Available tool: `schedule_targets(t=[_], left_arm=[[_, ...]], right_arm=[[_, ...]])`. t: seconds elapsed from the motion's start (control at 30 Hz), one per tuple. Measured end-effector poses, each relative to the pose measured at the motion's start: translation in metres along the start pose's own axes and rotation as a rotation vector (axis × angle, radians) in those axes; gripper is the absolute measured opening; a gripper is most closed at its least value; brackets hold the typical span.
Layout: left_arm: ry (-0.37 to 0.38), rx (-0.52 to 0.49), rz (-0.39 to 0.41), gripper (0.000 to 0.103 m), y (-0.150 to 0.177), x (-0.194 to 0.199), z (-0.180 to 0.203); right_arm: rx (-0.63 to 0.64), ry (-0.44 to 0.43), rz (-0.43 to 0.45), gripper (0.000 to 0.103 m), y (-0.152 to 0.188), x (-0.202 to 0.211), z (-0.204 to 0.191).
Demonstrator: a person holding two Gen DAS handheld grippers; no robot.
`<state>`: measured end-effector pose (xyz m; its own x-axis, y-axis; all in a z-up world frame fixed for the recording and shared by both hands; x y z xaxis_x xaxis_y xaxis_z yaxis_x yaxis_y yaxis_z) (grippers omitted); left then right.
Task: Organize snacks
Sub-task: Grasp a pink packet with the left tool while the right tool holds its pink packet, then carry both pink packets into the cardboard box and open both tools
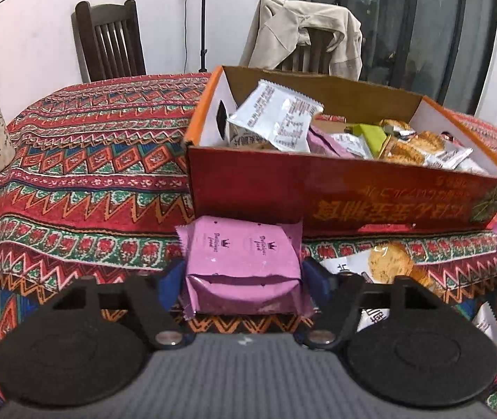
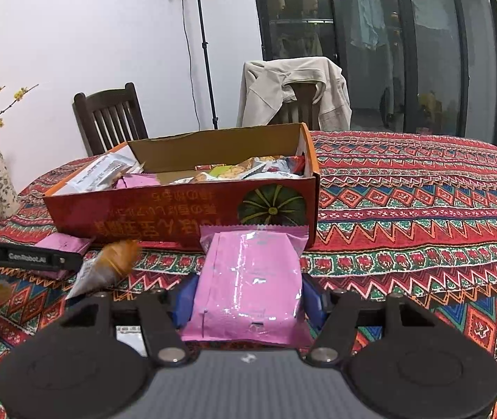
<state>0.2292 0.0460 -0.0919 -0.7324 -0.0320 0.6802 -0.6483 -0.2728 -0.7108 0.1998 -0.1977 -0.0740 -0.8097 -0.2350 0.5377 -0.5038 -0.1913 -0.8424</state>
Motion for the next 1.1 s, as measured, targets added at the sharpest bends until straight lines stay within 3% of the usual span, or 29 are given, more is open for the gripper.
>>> schedule_targets(t=[0.7, 1.1], left_arm=[[0.089, 0.002, 0.113, 0.068, 0.005, 0.066, 0.016], [0.129, -0.029, 0.215, 0.069, -0.029, 0.096, 0.048]], right_arm=[[0.020, -0.024, 0.037, 0.061, -0.003, 0.006, -0.006], [0.058, -0.033, 0.154, 0.061, -0.046, 0.037, -0.007]])
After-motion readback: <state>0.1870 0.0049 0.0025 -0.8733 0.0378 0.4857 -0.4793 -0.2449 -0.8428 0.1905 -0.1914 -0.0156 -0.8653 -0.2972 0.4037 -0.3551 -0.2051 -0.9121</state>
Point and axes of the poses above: each gripper's, at about its wrist camera, not at the fingertips, and x roughly against the way its jaws point, z to its right, y to its underside, the point moved 10 cm from there along -x, roughly the way its jaws point, and after that the axes turned 11 degrees about x, right-handed, at the moved point
